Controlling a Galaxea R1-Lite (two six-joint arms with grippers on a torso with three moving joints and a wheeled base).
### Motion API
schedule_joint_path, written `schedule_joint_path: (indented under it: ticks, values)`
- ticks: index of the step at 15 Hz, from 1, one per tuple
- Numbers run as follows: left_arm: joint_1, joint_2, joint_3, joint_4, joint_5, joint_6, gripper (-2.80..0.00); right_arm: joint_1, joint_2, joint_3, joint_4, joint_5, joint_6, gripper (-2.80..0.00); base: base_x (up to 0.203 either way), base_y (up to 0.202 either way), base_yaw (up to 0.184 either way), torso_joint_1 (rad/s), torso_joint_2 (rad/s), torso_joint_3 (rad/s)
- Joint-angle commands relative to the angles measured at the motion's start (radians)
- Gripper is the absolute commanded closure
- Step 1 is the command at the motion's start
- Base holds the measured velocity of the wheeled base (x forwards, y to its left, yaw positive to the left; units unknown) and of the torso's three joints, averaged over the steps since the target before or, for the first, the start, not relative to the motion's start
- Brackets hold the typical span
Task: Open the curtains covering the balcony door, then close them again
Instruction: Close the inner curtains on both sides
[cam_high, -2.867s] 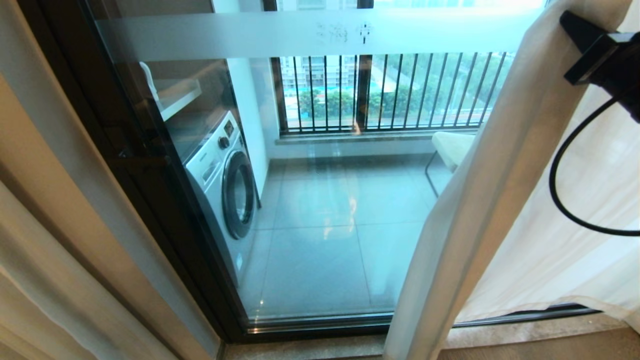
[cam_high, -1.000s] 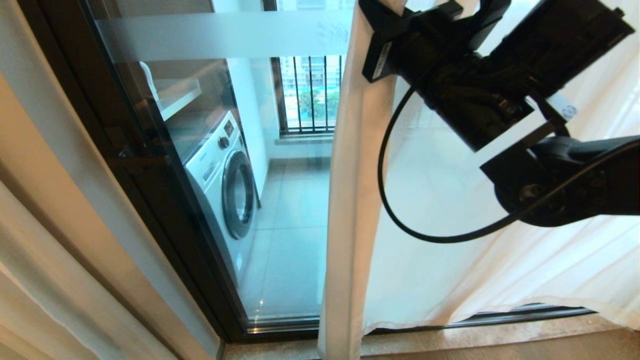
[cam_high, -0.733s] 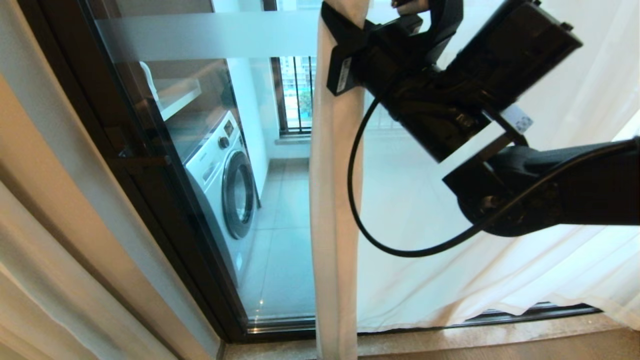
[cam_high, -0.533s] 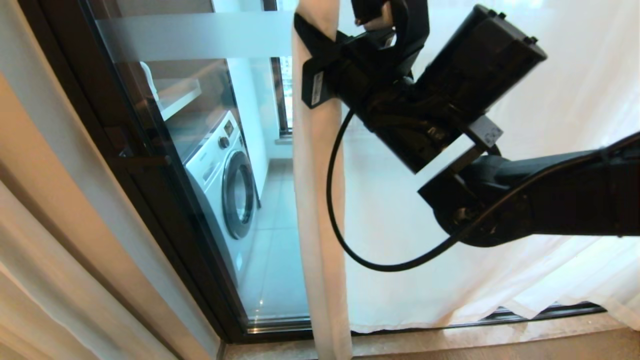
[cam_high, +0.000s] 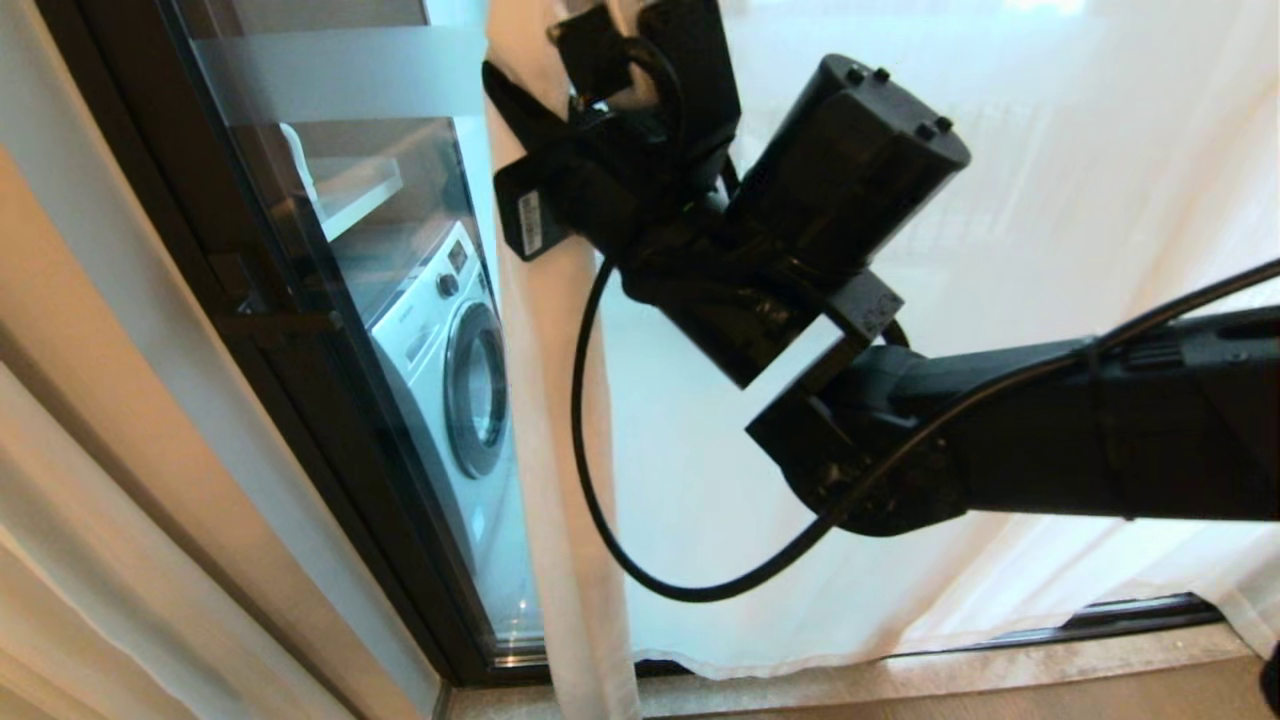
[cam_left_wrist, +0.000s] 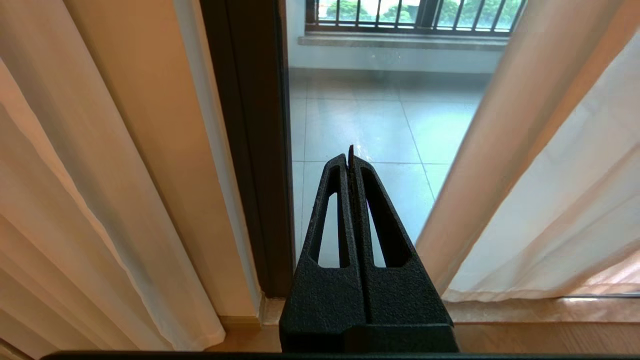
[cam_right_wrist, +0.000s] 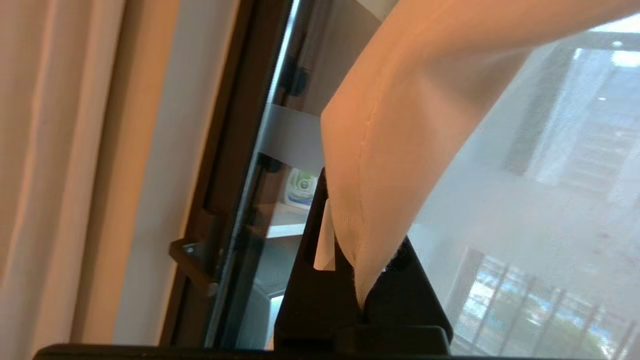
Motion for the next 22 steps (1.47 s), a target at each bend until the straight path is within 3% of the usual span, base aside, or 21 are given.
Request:
schedule_joint_path:
  ticks: [1, 9, 16, 22]
  values:
    - [0.0, 0.0, 0.0, 0.0, 0.001, -0.001, 0.0, 0.028, 0.038, -0.032, 0.004, 0.001, -0.008, 0.0, 0.0, 0.0, 0.0, 0.0, 0.0, 0.0]
    - [0.0, 0.0, 0.0, 0.0, 0.001, -0.001, 0.0, 0.085, 0.092, -0.057, 0.011, 0.003, -0.022, 0.0, 0.0, 0.0, 0.0, 0.0, 0.0, 0.0]
    - [0.0, 0.0, 0.0, 0.0, 0.001, -0.001, 0.0, 0.084, 0.067, -0.054, 0.016, 0.001, -0.022, 0.0, 0.0, 0.0, 0.0, 0.0, 0.0, 0.0]
    - [0.0, 0.0, 0.0, 0.0, 0.001, -0.001, 0.0, 0.008, -0.013, -0.041, 0.072, 0.0, -0.042, 0.0, 0.0, 0.0, 0.0, 0.0, 0.0, 0.0]
